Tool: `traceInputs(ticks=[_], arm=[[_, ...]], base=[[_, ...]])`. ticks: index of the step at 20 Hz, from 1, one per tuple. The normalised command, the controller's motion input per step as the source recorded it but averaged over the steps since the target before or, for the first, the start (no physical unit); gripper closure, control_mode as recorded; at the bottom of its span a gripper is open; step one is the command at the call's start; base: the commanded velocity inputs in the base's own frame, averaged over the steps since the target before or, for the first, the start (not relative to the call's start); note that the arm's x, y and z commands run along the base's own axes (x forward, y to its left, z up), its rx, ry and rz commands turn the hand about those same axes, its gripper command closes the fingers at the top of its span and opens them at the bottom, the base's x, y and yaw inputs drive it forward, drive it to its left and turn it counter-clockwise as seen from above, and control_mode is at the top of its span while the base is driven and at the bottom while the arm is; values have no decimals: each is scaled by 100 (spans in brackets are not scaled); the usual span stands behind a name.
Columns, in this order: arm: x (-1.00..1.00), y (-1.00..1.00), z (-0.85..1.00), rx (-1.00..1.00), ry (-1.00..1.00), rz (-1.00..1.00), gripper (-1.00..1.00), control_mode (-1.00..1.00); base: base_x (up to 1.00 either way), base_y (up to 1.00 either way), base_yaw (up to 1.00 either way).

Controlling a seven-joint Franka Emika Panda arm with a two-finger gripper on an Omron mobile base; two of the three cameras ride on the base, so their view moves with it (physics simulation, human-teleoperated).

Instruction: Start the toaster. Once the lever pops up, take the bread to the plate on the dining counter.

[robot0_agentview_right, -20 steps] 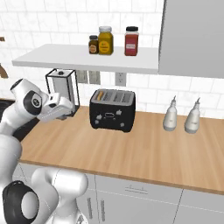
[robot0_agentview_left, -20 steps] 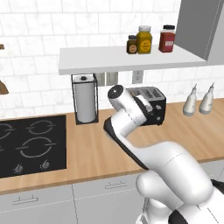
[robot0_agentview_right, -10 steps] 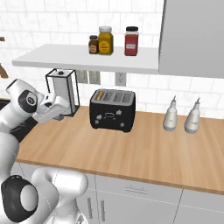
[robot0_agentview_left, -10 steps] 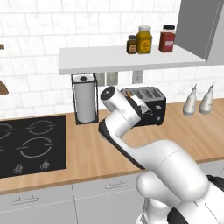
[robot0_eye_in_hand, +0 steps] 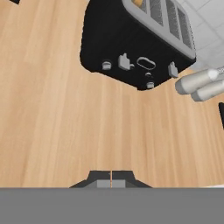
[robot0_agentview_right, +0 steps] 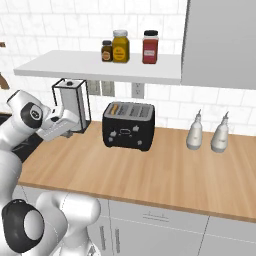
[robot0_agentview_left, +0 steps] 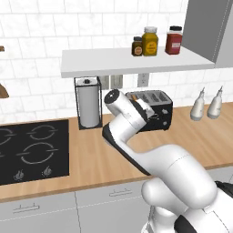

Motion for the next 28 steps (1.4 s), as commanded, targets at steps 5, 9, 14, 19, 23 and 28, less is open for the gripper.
traceInputs(ticks=[5,9,14,19,23,28], arm=[[0,0,0,0,0,0,100,-100],[0,0,0,0,0,0,100,-100],[0,0,0,0,0,0,100,-100],[0,0,0,0,0,0,100,-100],[0,0,0,0,0,0,100,-100],[0,0,0,0,0,0,100,-100]], base=[[0,0,0],[0,0,0],[0,0,0],[0,0,0],[0,0,0],[0,0,0]])
